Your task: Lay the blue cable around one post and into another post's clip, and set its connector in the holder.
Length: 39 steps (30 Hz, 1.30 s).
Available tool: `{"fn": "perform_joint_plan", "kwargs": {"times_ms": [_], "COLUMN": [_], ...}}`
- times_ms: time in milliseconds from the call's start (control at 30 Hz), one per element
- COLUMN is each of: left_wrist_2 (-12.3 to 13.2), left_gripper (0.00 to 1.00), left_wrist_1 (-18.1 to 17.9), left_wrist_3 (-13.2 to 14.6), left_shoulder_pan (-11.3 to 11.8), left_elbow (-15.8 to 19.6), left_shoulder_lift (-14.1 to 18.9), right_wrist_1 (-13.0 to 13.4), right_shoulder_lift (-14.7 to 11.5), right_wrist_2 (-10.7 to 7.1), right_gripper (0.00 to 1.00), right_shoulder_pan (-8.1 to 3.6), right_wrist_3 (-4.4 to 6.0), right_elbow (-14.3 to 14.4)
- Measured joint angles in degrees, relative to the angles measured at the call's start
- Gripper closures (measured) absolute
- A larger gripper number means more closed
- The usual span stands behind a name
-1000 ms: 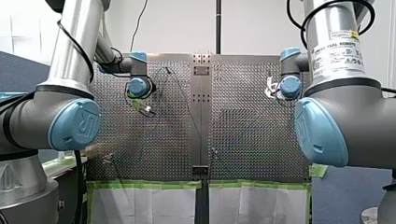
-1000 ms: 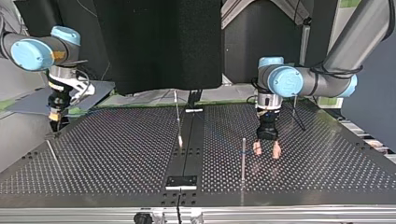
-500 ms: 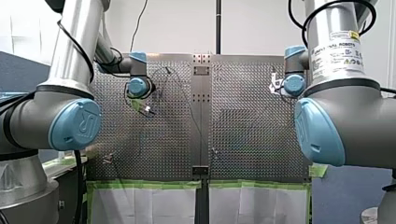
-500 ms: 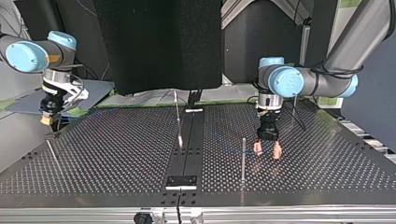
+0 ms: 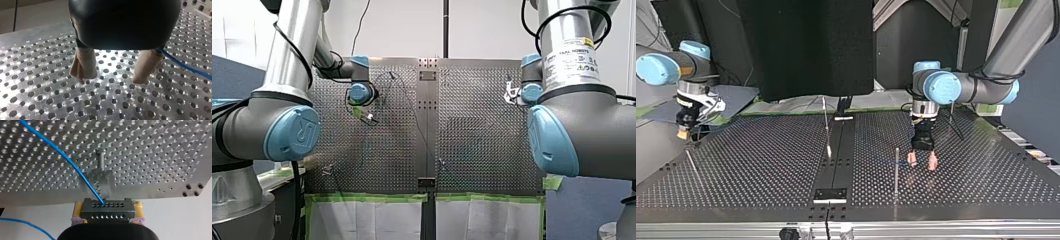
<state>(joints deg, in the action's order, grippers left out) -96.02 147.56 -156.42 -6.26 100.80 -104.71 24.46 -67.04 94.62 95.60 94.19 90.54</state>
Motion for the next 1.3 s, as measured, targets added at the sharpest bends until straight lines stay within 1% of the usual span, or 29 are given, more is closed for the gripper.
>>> {"fn": "perform_joint_plan", "kwargs": {"times_ms": [100,167,300,433,500,667,867,1000,1133,1300], "left_wrist_2": [0.0,0.0,0.1,0.1,0.1,-0.3,-0.5,-0.4,-0.2,-0.2], "left_gripper": [0.0,0.0,0.0,0.0,0.0,0.0,0.0,0.0,0.0,0.0], "left_wrist_1": [0.0,0.0,0.1,0.1,0.3,1.5,1.9,1.9,1.9,1.9], "left_wrist_3": [0.1,0.2,0.7,0.8,1.1,2.9,3.5,3.4,3.1,3.0], "left_shoulder_pan": [0.0,0.0,0.0,0.0,-0.1,-0.4,-0.4,-0.4,-0.3,-0.2], "left_elbow": [0.0,0.0,0.0,0.0,0.0,0.1,0.1,0.0,0.0,0.0], "left_shoulder_lift": [0.0,0.0,0.0,0.0,0.0,0.0,0.0,0.0,0.0,0.0], "right_wrist_1": [-1.4,-2.4,-4.7,-6.2,-6.2,-4.9,-4.1,-3.5,-3.1,-3.6], "right_shoulder_lift": [0.0,0.0,0.1,0.1,0.1,0.8,3.3,4.5,4.8,4.9], "right_wrist_2": [-1.53,-2.58,-4.91,-7.04,-8.19,-10.96,-14.29,-16.56,-18.97,-21.77], "right_gripper": [1.0,1.0,1.0,1.0,1.0,1.0,1.0,1.0,1.0,1.0], "right_shoulder_pan": [-0.6,-0.97,-1.97,-2.93,-3.33,-4.11,-4.64,-4.77,-4.95,-5.29], "right_wrist_3": [0.58,0.59,-0.29,-0.76,-0.85,-1.27,-1.55,-1.29,-0.84,-0.8], "right_elbow": [-1.0,-1.5,-2.5,-2.8,-2.8,-2.8,-3.9,-4.5,-5.3,-6.4]}}
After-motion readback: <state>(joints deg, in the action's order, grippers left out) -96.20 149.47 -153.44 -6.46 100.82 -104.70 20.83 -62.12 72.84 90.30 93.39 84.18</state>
